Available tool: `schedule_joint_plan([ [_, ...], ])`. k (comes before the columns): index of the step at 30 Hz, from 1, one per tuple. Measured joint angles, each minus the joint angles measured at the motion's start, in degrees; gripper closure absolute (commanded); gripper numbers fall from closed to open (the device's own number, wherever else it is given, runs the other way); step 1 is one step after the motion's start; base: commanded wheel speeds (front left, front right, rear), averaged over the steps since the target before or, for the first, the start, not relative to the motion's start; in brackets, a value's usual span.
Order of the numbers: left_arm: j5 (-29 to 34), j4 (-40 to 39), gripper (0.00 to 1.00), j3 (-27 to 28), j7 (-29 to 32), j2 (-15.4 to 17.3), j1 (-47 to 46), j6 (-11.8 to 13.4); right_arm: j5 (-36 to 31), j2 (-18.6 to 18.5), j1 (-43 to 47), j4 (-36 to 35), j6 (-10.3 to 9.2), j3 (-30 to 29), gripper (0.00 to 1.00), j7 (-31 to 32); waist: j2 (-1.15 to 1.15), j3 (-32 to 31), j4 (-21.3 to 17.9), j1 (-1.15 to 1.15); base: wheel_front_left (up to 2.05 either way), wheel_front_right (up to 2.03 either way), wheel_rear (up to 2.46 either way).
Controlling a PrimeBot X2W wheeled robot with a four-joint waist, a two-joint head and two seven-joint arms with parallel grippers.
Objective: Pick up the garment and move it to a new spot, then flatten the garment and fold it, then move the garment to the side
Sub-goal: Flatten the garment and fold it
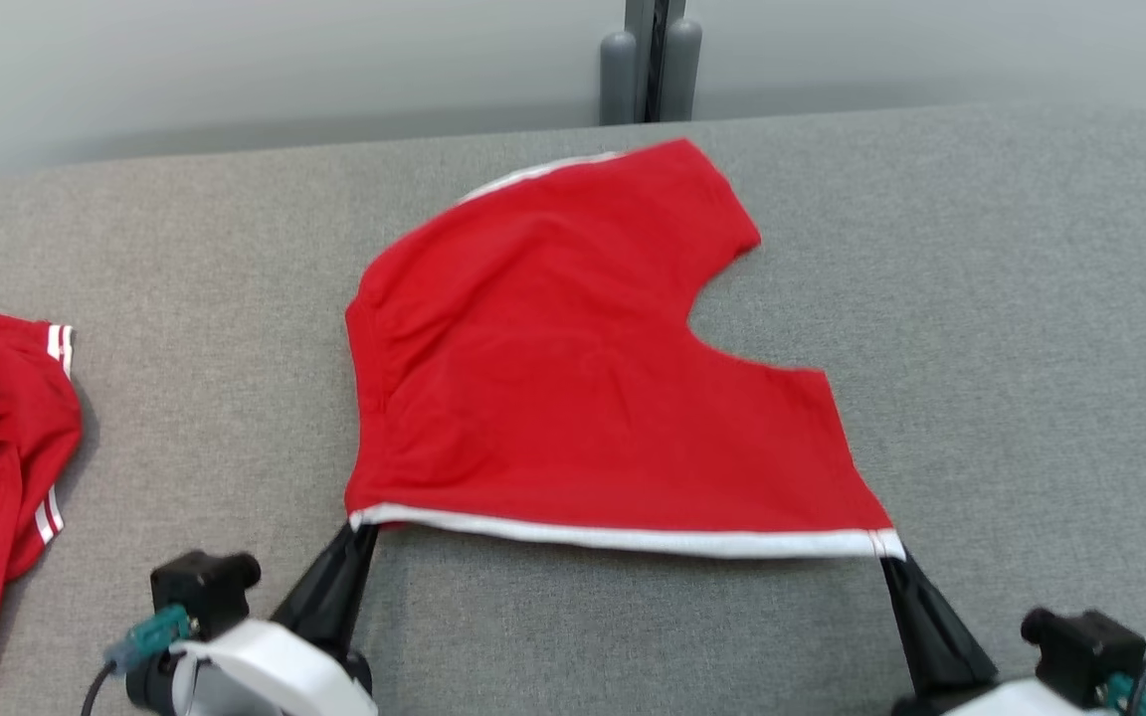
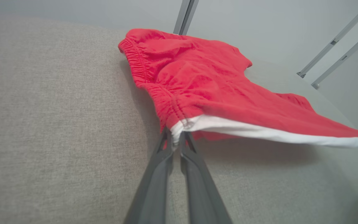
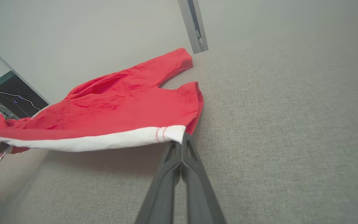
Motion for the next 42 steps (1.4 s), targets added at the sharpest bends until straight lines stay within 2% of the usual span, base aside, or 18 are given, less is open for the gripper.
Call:
schedule_joint_plan([
  [5, -1.09, -13.07, 1.0, 0.42, 3.08, 4.63, 8.79, 6.68, -1.8, 0.42, 9.63, -8.67, 0.0, -1.97, 1.0, 5.93, 0.0, -2.51, -0.34, 0.0, 0.0, 0.0, 0.0],
  [9, -2.07, -21.07, 1.0, 1.05, 5.35, 8.01, 13.68, 10.76, -3.65, 0.63, 13.55, -14.73, 0.0, -1.82, 1.0, 9.87, 0.0, -3.72, -1.3, 0.0, 0.0, 0.0, 0.0],
  [13, -2.2, -26.06, 1.0, 1.81, 7.2, 10.42, 15.13, 13.13, -5.49, 0.6, 14.41, -18.61, -0.01, -2.18, 1.0, 12.33, 0.0, -4.43, -1.82, 0.0, 0.0, 0.0, 0.0],
  [17, -2.33, -28.5, 1.0, 2.37, 7.72, 11.06, 15.37, 14.1, -5.84, 0.65, 13.0, -20.27, -0.01, -2.76, 1.0, 13.39, 0.0, -4.53, -1.96, 0.0, 0.0, 0.0, 0.0],
  [24, -1.54, -29.72, 1.0, 3.36, 8.16, 11.94, 12.29, 13.8, -6.39, 0.46, 5.0, -19.69, -0.01, -4.39, 1.0, 13.04, 0.0, -1.91, -0.94, 0.0, 0.0, 0.0, 0.0],
  [29, -1.04, -29.53, 1.0, 4.63, 8.06, 11.98, 8.33, 12.93, -6.45, -1.37, -3.18, -16.94, 0.0, -3.46, 1.0, 12.1, 0.0, 1.05, -0.22, 0.0, 0.0, 0.0, 0.0],
  [32, -0.97, -28.98, 1.0, 5.04, 7.86, 10.95, 5.06, 11.69, -6.06, -3.76, -10.06, -13.96, 0.0, -1.97, 1.0, 11.51, 0.0, 4.06, 0.4, 0.0, 0.0, 0.0, 0.0],
  [34, -0.49, -27.55, 1.0, 5.28, 7.54, 9.93, 0.6, 9.93, -5.67, -6.08, -17.3, -10.14, 0.0, -1.6, 1.0, 10.85, 0.0, 7.52, 1.31, 0.0, 0.0, 0.0, 0.0],
  [35, -0.49, -27.55, 1.0, 5.28, 7.54, 9.93, 0.6, 9.93, -5.67, -6.08, -17.3, -10.14, 0.0, -1.6, 1.0, 10.85, 0.0, 7.52, 1.31, 0.0, 0.0, 0.0, 0.0],
  [42, 0.23, -21.91, 1.0, 5.53, 6.78, 6.72, -8.76, 5.81, -4.38, -8.45, -33.18, 0.75, 0.04, -0.64, 1.0, 7.99, 0.0, 14.79, 4.44, 0.0, 0.0, 0.0, 0.0],
])
